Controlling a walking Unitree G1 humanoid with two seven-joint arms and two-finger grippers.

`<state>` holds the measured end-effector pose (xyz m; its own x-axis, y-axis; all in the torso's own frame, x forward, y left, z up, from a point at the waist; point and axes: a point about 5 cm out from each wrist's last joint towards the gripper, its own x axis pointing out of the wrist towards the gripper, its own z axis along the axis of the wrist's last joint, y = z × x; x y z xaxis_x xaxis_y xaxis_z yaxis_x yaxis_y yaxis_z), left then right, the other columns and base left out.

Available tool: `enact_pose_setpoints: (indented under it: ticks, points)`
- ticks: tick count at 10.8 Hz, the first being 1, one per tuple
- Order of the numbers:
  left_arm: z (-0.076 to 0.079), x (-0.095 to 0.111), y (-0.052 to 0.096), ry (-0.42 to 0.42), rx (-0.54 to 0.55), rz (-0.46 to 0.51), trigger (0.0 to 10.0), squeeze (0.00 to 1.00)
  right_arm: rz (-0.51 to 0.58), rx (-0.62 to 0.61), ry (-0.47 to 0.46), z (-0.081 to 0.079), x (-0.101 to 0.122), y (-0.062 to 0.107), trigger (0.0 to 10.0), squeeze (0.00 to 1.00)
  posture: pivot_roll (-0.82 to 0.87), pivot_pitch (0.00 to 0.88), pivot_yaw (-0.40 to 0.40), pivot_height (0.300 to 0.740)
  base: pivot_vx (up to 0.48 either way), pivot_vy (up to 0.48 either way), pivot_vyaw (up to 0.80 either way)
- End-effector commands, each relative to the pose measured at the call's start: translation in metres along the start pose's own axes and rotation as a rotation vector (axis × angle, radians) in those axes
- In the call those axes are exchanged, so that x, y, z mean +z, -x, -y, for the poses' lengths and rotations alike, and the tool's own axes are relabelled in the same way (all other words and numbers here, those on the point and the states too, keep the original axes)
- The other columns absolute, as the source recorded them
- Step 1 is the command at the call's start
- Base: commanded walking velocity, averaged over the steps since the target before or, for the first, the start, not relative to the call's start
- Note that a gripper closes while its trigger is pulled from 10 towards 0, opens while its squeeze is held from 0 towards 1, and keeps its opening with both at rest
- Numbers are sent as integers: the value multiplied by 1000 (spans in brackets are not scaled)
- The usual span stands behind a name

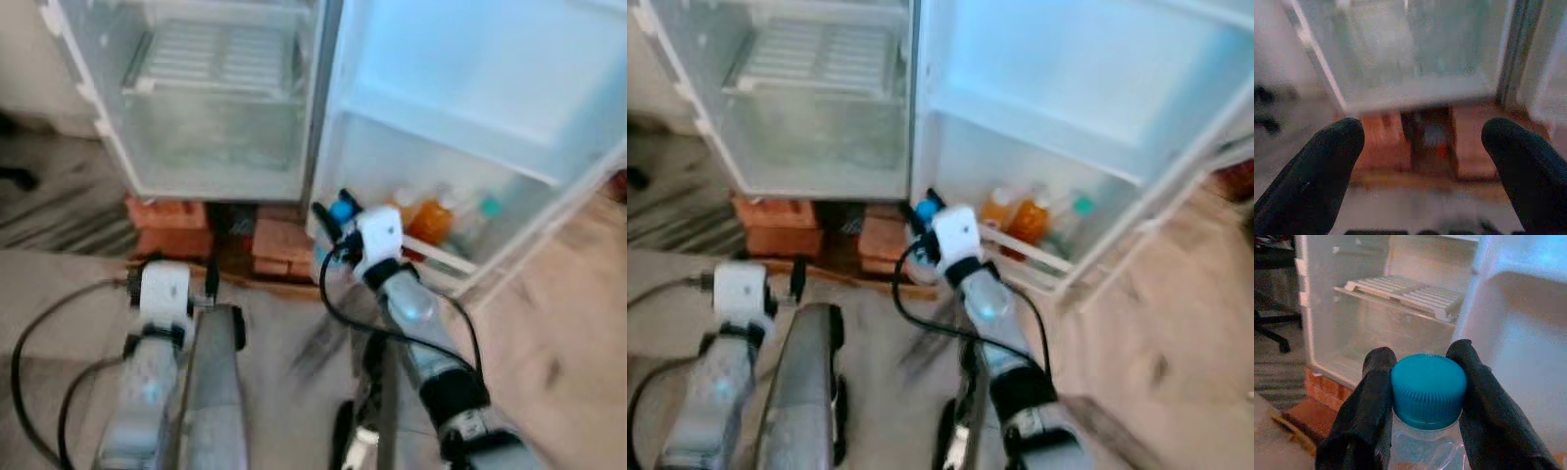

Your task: Restocking fridge

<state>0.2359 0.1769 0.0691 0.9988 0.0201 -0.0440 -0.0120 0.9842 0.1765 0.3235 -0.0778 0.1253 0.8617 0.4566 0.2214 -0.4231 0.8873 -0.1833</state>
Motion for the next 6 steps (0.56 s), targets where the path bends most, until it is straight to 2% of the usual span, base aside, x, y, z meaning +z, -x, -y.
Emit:
enact_pose_setpoints:
  ticks: [1, 2, 3, 5, 6]
  points:
    - [5, 1, 6, -7, -20, -14, 10000, 0, 49, -18, 33, 3, 8, -6, 10000, 0, 214, 284, -88, 532, 0, 0, 0]
    - [5, 0, 13, -8, -25, -29, 10000, 0, 101, 18, 84, -1, 19, -13, 10000, 0, 227, 300, -84, 532, 0, 0, 0]
    - [4, -2, 21, -13, -32, -48, 10000, 0, 189, 39, 172, -5, 38, -29, 10000, 0, 243, 315, -84, 532, 0, 0, 0]
    - [2, 0, 29, -21, -30, -60, 10000, 0, 306, 59, 322, -5, 59, -40, 10000, 0, 271, 323, -87, 532, 0, 0, 0]
    - [1, 1, 31, -22, -24, -66, 10000, 0, 380, 60, 359, -4, 75, -46, 10000, 0, 274, 325, -89, 532, 0, 0, 0]
